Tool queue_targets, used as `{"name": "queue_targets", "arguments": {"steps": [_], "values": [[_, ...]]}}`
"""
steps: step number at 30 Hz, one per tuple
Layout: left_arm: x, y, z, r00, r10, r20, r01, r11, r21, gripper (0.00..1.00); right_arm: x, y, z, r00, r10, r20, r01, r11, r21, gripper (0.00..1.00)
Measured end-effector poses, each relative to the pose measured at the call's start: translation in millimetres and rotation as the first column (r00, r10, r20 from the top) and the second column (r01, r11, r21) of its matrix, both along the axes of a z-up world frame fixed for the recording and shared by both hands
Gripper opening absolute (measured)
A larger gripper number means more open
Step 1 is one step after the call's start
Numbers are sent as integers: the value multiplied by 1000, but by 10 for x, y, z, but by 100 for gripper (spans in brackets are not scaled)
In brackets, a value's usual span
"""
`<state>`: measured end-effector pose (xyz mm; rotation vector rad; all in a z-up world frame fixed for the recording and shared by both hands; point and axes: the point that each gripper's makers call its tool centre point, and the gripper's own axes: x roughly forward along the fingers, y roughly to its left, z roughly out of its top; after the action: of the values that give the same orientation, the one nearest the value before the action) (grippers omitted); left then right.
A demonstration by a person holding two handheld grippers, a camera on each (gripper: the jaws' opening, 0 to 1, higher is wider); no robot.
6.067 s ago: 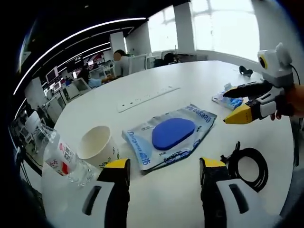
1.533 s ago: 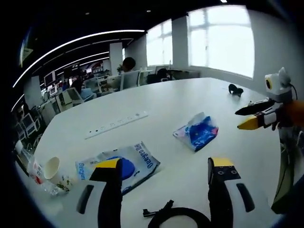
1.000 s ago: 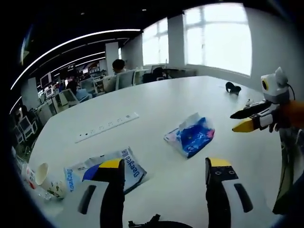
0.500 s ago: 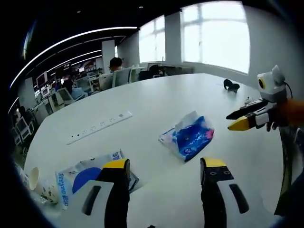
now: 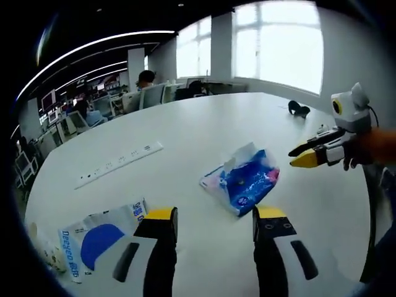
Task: Arrange the tabletop items into an orderly group along one side of the table until the central work area is clear of visible clutter.
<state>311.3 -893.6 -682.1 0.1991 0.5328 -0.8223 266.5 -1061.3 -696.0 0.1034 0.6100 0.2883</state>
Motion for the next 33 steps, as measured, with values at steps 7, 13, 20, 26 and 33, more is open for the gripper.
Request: {"name": "queue_targets", "arguments": {"steps": [7,13,20,26,33], "values": [[44,-98,-68,1000,-13,-25,12,1000,-13,42,57,2,-41,1000,6,-5,-6,1000,1,14],[75,-155,-102,999,-7,-39,6,1000,-24,39,82,12,-91,1000,6,-12,-6,1000,-1,14],[112,-231,-173,998,-13,-54,11,1000,-26,36,131,-1,-135,1000,4,-14,-4,1000,-7,12],[130,-281,-249,998,-21,-64,20,1000,-17,32,144,25,-193,1000,10,-28,-11,1000,-15,12],[143,-342,-334,996,-30,-83,30,1000,-7,24,161,-9,-250,999,7,-40,-8,999,-37,12]]}}
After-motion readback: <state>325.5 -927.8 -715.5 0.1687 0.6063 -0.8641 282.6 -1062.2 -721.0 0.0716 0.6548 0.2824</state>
